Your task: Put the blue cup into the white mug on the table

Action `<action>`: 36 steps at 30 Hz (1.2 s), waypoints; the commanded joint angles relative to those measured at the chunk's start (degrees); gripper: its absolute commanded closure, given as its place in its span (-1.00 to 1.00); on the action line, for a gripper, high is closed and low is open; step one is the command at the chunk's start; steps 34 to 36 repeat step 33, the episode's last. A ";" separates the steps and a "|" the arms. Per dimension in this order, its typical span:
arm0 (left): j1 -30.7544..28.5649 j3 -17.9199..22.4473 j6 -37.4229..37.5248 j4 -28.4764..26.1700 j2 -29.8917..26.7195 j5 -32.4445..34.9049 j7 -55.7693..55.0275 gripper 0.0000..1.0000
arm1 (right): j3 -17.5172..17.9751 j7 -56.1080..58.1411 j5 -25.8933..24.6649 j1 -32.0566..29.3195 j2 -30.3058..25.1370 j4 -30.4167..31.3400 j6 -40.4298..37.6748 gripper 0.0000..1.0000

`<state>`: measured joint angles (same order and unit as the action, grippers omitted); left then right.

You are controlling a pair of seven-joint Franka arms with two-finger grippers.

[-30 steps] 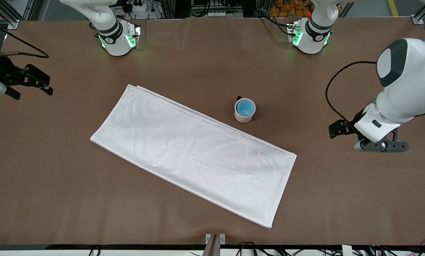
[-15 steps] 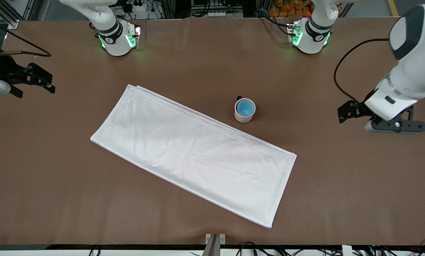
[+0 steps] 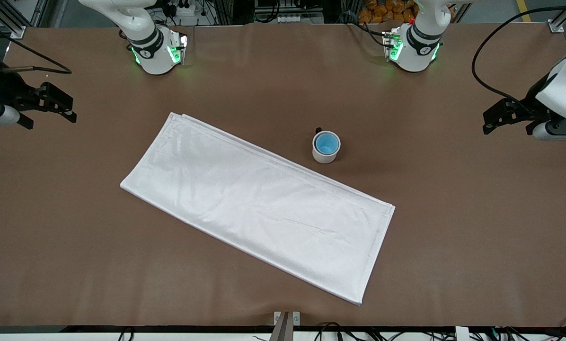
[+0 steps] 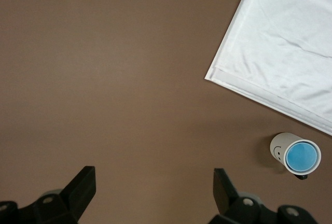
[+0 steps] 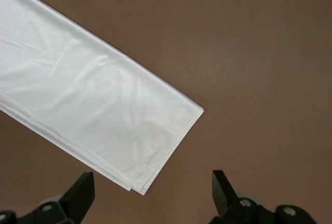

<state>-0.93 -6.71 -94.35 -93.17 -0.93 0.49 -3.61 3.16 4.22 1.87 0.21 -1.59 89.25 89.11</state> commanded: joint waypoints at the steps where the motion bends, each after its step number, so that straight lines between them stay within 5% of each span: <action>1: -0.21 0.03 2.77 4.13 1.63 -1.63 1.15 -1.00 | -0.70 0.79 -0.37 0.67 -1.40 1.10 -0.26 -1.00; 36: -0.30 0.03 -1.19 4.49 1.81 -2.25 6.07 -1.00 | -1.05 0.53 -0.37 1.29 -1.05 1.10 -0.17 -1.00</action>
